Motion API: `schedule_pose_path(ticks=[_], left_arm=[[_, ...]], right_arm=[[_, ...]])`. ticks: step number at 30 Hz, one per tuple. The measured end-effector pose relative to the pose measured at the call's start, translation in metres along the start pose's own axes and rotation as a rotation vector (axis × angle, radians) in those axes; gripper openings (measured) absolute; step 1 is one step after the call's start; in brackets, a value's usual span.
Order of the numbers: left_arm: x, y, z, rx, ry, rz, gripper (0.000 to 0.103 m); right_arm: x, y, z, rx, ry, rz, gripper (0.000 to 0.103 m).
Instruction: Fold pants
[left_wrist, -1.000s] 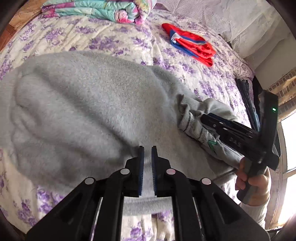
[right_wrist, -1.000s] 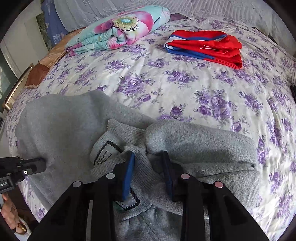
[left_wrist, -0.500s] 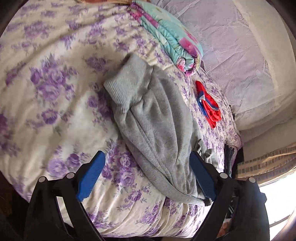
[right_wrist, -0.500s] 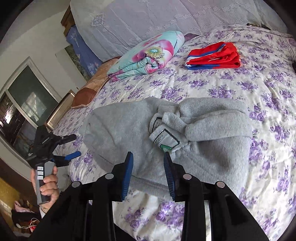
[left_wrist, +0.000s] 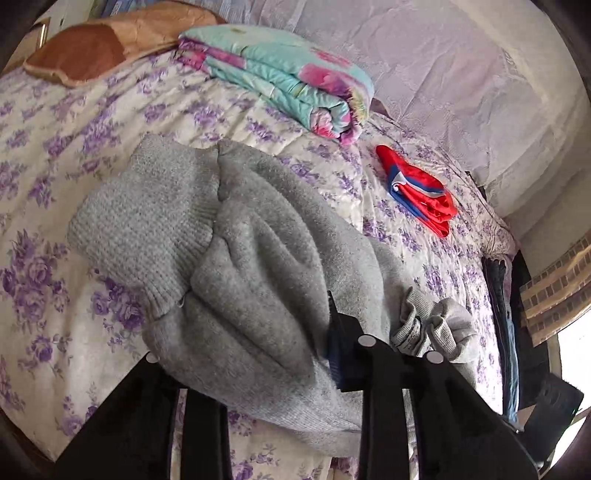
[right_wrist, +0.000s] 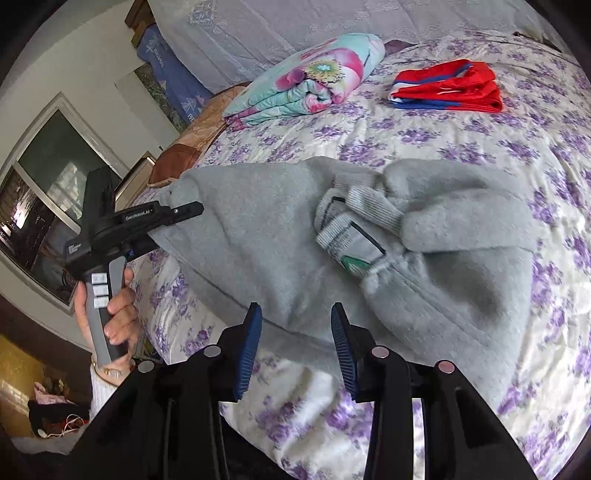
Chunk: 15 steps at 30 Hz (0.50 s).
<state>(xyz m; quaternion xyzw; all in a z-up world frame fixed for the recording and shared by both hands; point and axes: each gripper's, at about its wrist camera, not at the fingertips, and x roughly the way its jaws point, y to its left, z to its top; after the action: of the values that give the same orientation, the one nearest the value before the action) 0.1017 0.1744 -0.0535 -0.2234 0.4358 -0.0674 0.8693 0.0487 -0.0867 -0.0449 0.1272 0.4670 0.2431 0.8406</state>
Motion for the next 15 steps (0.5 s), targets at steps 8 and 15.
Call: schedule_pose_path(ticks=[8,15], left_arm=[[-0.015,-0.004,-0.005,0.057,0.004,0.008,0.027],[-0.007,0.013,-0.007,0.045,0.025,-0.018,0.027]], right_arm=[[0.121,0.037,0.026,-0.069,0.329,-0.01,0.023],[0.093,0.039,0.071,-0.063,0.198,-0.1,0.023]])
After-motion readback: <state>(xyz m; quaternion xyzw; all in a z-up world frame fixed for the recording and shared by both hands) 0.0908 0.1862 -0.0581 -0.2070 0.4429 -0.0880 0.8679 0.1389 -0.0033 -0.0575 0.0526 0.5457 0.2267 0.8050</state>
